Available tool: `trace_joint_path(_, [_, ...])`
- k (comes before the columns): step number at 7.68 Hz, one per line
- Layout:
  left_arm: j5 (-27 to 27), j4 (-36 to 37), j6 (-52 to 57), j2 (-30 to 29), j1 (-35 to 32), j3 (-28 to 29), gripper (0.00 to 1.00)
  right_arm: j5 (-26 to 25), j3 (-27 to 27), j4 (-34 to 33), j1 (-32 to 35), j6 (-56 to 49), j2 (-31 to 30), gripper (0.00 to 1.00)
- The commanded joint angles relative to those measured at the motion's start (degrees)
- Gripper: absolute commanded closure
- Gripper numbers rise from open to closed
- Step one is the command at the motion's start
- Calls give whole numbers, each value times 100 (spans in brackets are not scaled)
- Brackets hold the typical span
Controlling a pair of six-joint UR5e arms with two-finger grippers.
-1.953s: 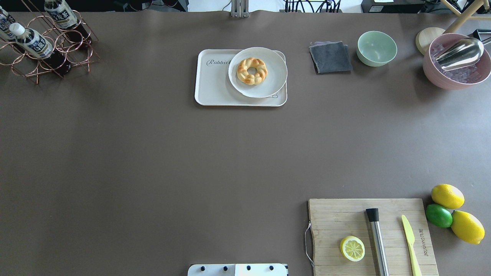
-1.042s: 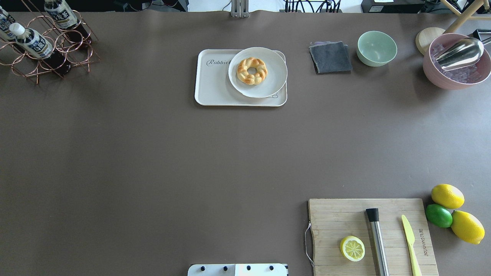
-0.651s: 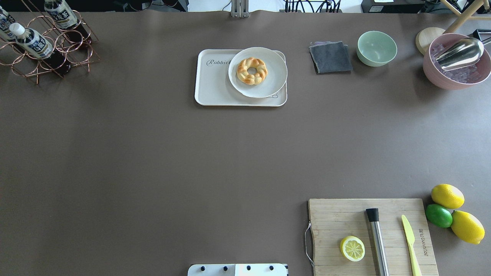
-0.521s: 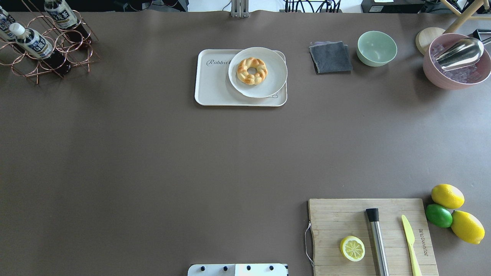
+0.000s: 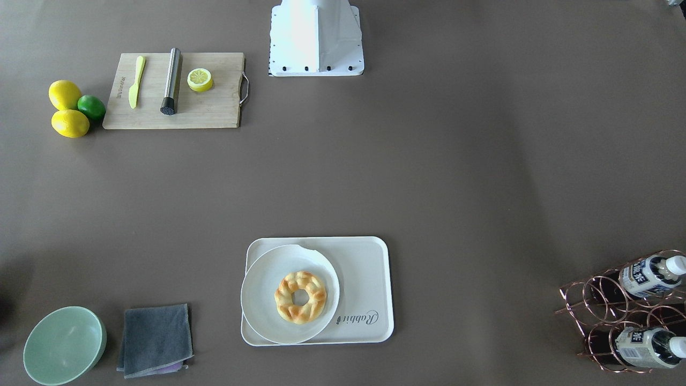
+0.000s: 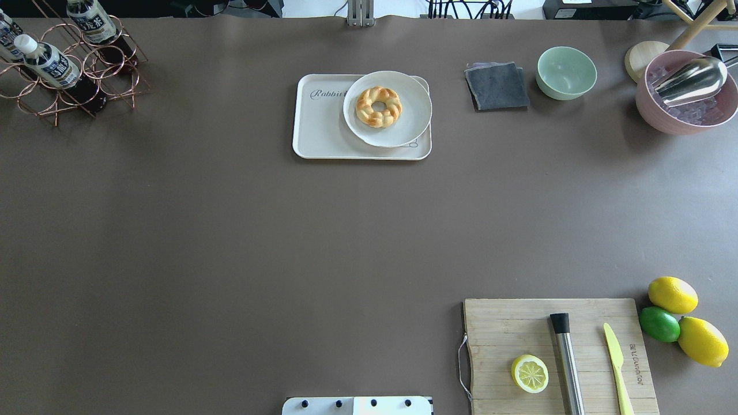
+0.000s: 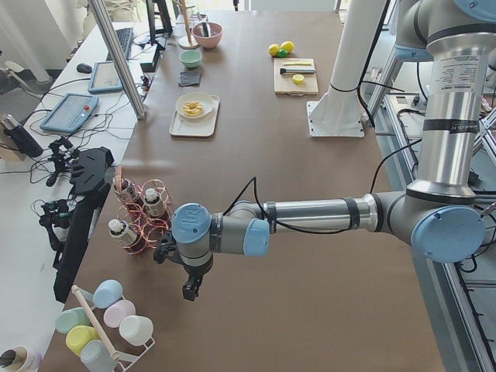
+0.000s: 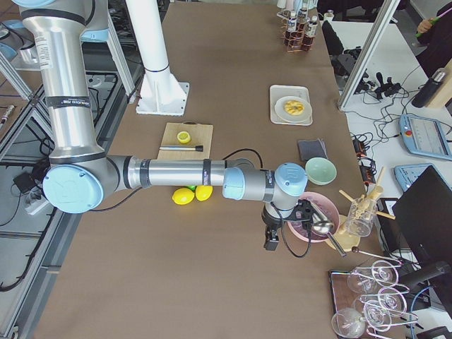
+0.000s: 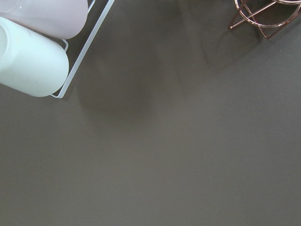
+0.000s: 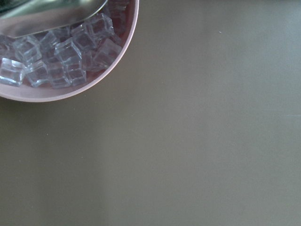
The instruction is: Place tea on tray
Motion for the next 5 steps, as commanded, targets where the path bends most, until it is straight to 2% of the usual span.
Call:
trace_joint_path(1, [0,0,-1,12,0,-5,2,0,-3,0,0,0,-7,0])
trace_joint_path(5, [0,0,8,3,0,-66,2,0,6,0,0,0,-34,0])
